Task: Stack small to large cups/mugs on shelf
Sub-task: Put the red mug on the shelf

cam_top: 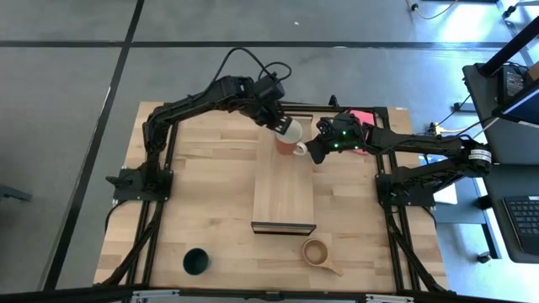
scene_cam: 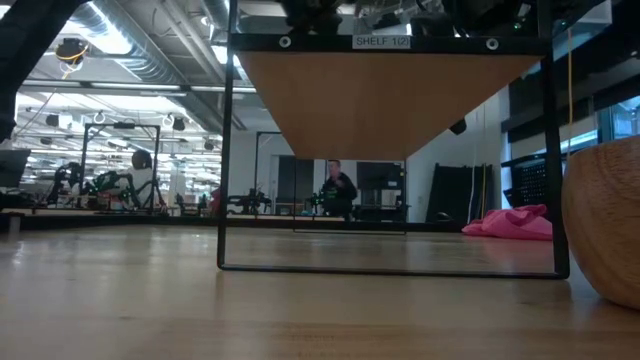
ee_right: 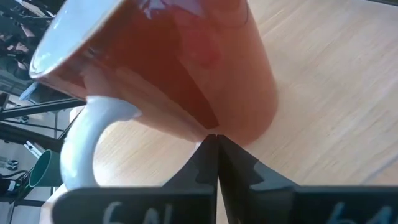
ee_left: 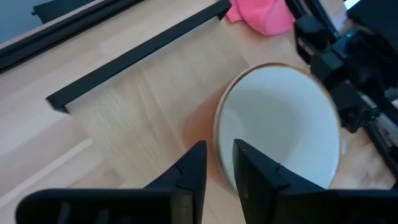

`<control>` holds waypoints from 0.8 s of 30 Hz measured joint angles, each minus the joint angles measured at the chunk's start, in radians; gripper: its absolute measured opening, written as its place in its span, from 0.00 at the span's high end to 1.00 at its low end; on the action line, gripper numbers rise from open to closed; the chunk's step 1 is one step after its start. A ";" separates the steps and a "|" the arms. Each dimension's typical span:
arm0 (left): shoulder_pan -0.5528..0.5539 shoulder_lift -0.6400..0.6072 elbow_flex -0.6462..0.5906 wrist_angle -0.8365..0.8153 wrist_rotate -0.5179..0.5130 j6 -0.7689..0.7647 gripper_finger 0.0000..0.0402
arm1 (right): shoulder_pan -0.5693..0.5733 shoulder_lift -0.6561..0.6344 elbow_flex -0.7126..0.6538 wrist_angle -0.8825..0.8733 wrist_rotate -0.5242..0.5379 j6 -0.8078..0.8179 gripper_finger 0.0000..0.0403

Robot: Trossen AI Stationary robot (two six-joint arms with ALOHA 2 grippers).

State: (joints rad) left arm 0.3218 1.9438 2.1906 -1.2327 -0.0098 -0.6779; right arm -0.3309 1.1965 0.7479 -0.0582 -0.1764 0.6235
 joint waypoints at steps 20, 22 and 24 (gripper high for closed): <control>0.006 -0.071 0.000 -0.101 -0.082 0.060 0.82 | -0.033 0.000 0.000 -0.017 0.028 -0.003 0.97; 0.006 -0.079 -0.001 -0.144 -0.122 0.068 0.82 | -0.033 0.000 0.000 -0.015 0.025 0.000 0.97; 0.006 -0.082 0.000 -0.157 -0.141 0.086 0.82 | -0.033 0.000 0.000 -0.015 0.025 0.000 0.97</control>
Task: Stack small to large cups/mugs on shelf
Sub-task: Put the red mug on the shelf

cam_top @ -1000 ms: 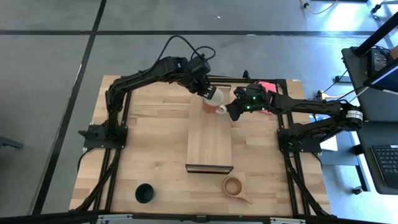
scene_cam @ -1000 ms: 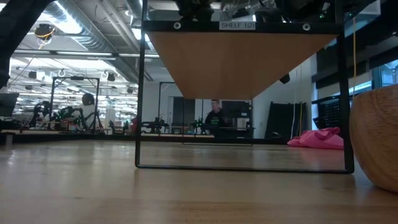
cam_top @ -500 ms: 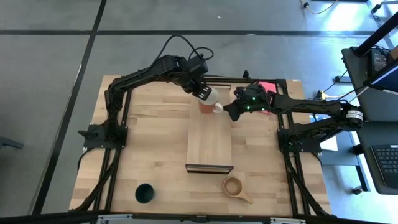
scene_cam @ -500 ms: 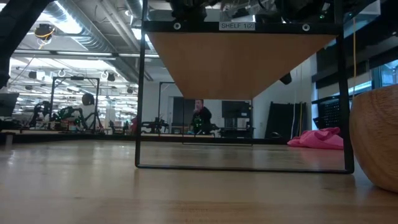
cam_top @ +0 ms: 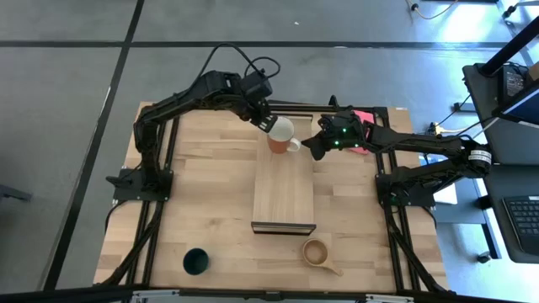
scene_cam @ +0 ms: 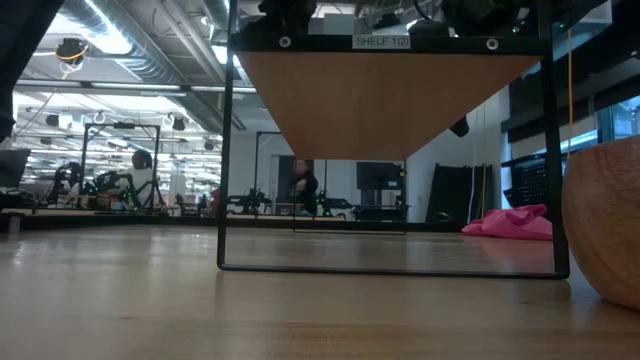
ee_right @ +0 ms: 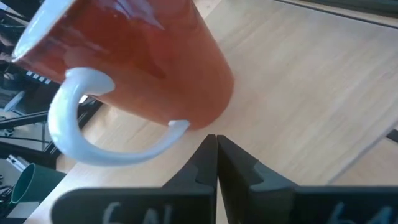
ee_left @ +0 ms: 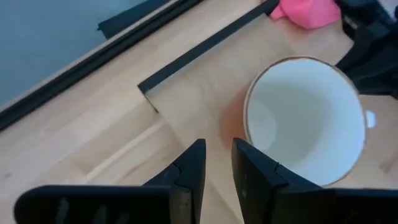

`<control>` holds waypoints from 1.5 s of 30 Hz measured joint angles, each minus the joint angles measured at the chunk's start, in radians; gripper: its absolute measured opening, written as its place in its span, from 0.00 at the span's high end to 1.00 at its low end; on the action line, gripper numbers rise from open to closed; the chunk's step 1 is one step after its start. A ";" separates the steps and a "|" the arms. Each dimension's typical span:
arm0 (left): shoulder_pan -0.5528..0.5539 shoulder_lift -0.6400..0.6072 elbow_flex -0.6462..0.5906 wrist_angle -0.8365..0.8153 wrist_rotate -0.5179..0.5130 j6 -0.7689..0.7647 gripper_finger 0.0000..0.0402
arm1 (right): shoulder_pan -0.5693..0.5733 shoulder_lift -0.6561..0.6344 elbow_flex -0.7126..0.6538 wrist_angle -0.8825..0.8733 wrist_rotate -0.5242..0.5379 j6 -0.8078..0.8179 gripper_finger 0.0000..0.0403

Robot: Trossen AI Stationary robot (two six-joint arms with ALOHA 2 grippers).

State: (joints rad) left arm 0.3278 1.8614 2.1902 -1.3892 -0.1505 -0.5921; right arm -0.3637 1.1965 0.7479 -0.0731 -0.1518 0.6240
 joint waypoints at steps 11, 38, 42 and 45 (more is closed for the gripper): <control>0.023 0.002 -0.001 -0.114 -0.099 0.053 0.82 | 0.005 -0.009 0.000 -0.004 -0.115 0.026 0.98; 0.036 0.004 -0.204 0.140 -0.022 0.185 0.82 | 0.130 -0.152 0.000 -0.002 -0.026 0.136 0.98; 0.031 0.004 -0.204 0.146 -0.019 0.186 0.82 | 0.130 -0.136 0.000 0.013 -0.043 0.161 0.98; 0.030 0.004 -0.204 0.146 -0.019 0.192 0.82 | 0.130 -0.106 0.000 0.037 -0.084 0.181 0.98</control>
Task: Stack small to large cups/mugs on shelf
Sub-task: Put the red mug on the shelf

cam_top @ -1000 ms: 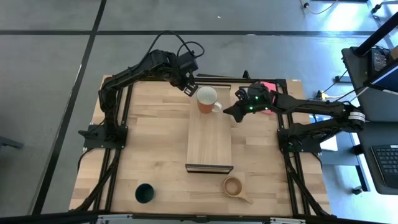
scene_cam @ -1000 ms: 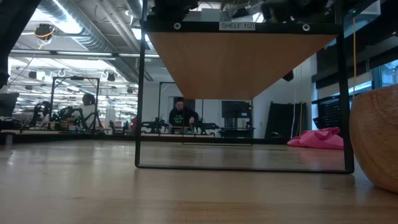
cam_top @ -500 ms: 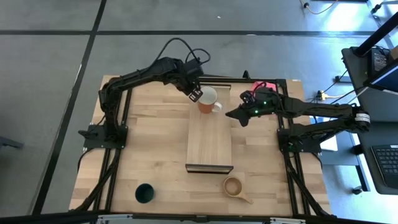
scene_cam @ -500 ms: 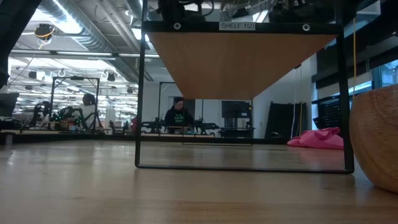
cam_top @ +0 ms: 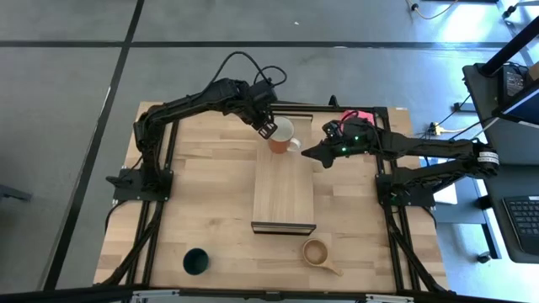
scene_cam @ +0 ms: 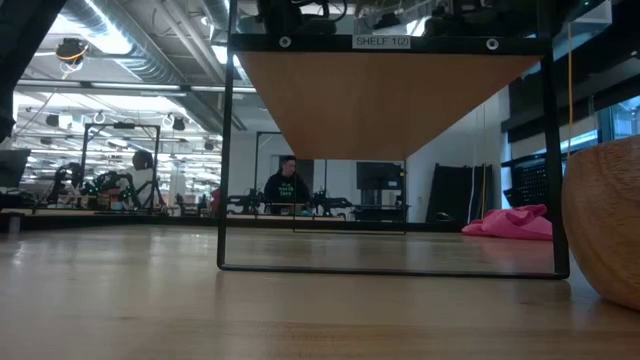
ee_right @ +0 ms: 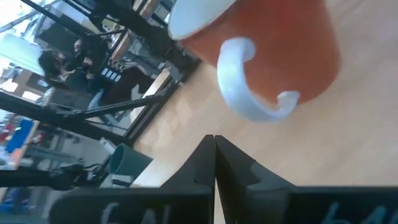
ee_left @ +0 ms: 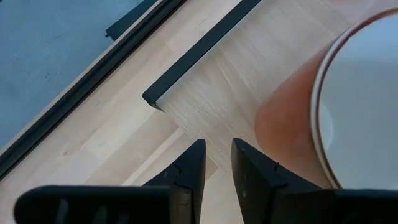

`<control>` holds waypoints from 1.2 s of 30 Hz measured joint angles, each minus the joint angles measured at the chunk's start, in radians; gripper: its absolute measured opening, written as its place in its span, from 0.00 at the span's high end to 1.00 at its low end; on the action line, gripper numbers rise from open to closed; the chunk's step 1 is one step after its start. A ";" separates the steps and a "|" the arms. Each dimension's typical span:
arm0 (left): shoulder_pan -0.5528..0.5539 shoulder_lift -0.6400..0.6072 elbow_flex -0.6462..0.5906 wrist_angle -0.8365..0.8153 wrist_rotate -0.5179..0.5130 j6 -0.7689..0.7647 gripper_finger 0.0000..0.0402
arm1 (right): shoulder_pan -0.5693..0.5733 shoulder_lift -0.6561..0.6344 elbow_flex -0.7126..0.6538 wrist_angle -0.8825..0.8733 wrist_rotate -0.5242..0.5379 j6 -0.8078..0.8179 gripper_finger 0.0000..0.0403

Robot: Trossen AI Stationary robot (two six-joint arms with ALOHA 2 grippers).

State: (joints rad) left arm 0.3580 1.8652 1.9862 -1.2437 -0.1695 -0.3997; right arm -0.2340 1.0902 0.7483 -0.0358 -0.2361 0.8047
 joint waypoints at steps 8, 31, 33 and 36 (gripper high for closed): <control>0.000 0.000 0.000 -0.001 0.003 0.000 0.82 | 0.000 0.049 0.000 0.094 -0.002 0.005 0.98; -0.032 0.000 0.000 -0.001 0.022 -0.016 0.82 | -0.006 0.054 0.000 0.062 0.092 -0.024 0.98; -0.032 0.000 0.000 -0.001 0.026 -0.016 0.82 | -0.006 0.054 0.000 0.061 0.115 -0.024 0.98; -0.037 0.000 0.000 -0.001 0.026 -0.017 0.82 | -0.006 0.054 0.000 0.058 0.140 -0.024 0.98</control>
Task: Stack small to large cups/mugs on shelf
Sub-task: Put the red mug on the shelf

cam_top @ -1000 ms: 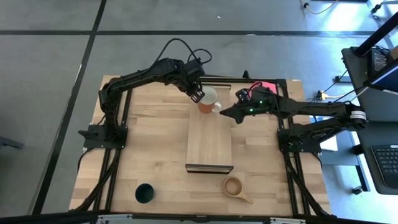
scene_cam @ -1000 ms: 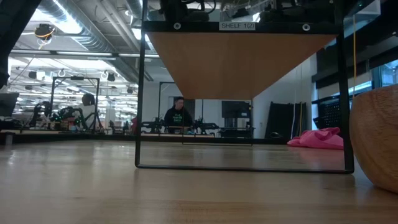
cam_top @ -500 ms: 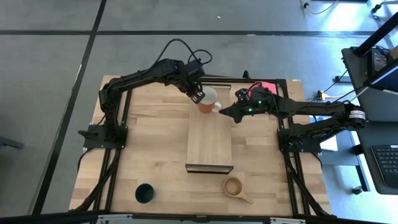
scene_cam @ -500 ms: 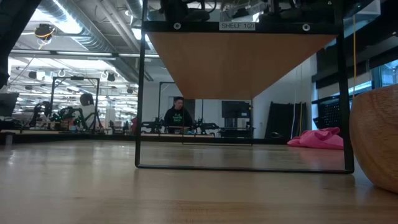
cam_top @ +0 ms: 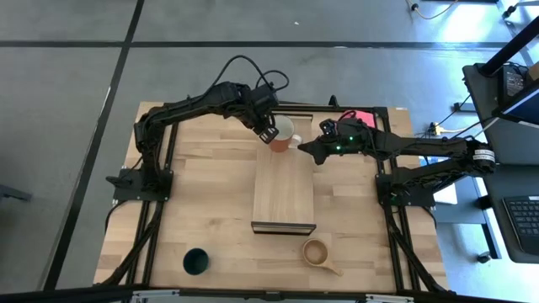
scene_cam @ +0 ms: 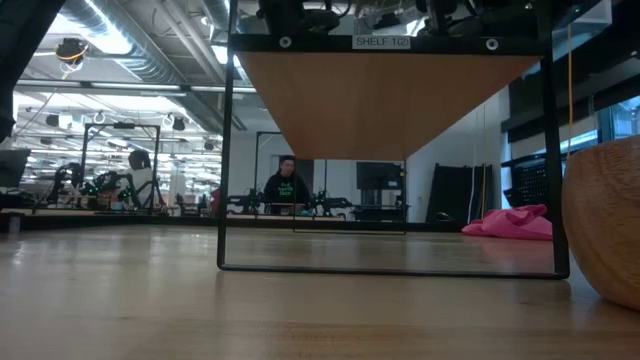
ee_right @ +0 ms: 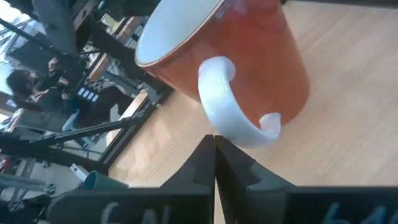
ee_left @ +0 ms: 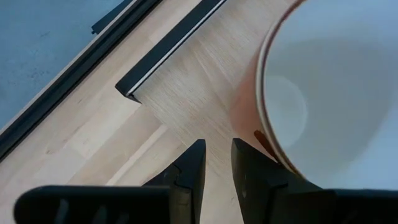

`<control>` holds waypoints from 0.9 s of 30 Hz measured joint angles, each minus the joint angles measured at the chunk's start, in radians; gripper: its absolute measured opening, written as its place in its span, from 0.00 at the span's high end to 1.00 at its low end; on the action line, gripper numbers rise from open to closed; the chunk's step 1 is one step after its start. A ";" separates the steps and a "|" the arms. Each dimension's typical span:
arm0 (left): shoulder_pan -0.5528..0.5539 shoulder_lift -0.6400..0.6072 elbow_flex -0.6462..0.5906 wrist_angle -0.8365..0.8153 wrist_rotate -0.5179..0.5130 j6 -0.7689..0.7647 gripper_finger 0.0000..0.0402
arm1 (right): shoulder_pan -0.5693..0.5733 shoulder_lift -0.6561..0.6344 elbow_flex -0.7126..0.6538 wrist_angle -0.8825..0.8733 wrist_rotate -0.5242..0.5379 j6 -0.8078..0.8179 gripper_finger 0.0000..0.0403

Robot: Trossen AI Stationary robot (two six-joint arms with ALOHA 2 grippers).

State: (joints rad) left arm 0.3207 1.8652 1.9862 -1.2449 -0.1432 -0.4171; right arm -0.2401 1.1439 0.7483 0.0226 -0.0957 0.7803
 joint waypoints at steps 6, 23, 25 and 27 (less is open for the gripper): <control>-0.013 0.000 0.000 0.000 0.000 -0.001 0.82 | 0.000 0.000 0.000 0.000 0.019 -0.006 0.98; -0.014 0.000 0.000 0.034 0.006 -0.001 0.82 | 0.000 0.000 0.000 -0.019 0.019 -0.026 0.98; -0.016 0.000 0.000 0.034 0.006 -0.002 0.82 | 0.000 0.000 0.000 -0.033 0.023 -0.026 0.98; -0.017 0.000 0.000 0.034 0.007 -0.002 0.82 | 0.000 0.000 0.000 -0.041 0.023 -0.026 0.98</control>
State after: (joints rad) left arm 0.3036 1.8651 1.9858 -1.2106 -0.1360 -0.4187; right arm -0.2401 1.1439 0.7483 -0.0183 -0.0723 0.7544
